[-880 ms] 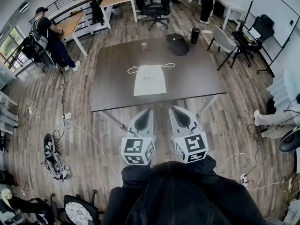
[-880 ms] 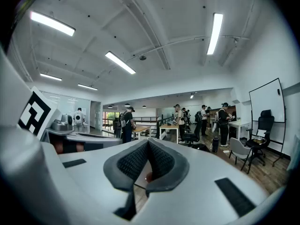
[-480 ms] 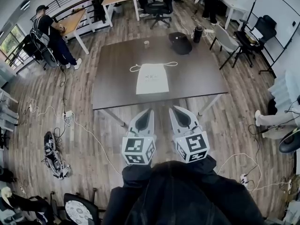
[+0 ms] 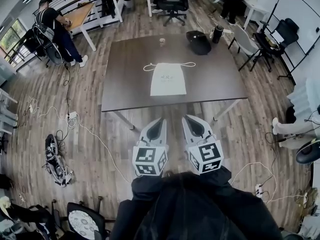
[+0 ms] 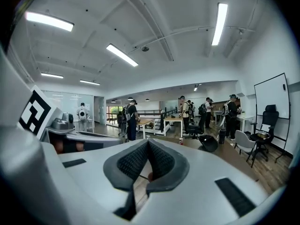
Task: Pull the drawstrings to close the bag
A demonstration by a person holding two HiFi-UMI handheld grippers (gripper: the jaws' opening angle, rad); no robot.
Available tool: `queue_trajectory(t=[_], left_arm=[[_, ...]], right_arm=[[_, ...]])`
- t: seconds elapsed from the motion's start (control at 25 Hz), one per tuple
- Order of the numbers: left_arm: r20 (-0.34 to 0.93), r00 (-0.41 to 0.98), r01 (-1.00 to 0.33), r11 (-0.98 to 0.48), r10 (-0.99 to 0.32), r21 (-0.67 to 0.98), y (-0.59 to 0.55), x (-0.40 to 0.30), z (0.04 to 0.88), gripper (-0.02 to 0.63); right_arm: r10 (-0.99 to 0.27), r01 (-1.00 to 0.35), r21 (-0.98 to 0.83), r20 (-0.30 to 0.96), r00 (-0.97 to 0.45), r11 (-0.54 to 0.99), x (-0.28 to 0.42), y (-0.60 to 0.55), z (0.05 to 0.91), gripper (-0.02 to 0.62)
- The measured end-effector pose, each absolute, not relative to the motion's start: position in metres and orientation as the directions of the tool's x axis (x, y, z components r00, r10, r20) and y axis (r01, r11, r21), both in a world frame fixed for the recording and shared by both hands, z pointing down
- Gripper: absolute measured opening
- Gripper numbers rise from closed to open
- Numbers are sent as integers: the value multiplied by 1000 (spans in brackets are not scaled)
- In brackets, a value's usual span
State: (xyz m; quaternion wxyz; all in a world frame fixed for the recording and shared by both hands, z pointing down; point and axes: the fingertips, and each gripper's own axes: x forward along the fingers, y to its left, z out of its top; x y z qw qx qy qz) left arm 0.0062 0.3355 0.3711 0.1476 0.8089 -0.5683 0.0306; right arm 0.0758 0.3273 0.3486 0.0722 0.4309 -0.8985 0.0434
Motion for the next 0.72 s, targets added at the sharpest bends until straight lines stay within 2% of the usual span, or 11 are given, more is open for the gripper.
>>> queue_trajectory(t=[0.4, 0.72], left_arm=[[272, 384, -915, -323, -882, 243, 338, -28, 404, 32], [296, 381, -914, -309, -876, 264, 320, -42, 421, 32]], right_arm=[[-765, -790, -16, 239, -598, 613, 42, 328, 379, 21], [-764, -793, -31, 249, -596, 609, 37, 307, 389, 21]])
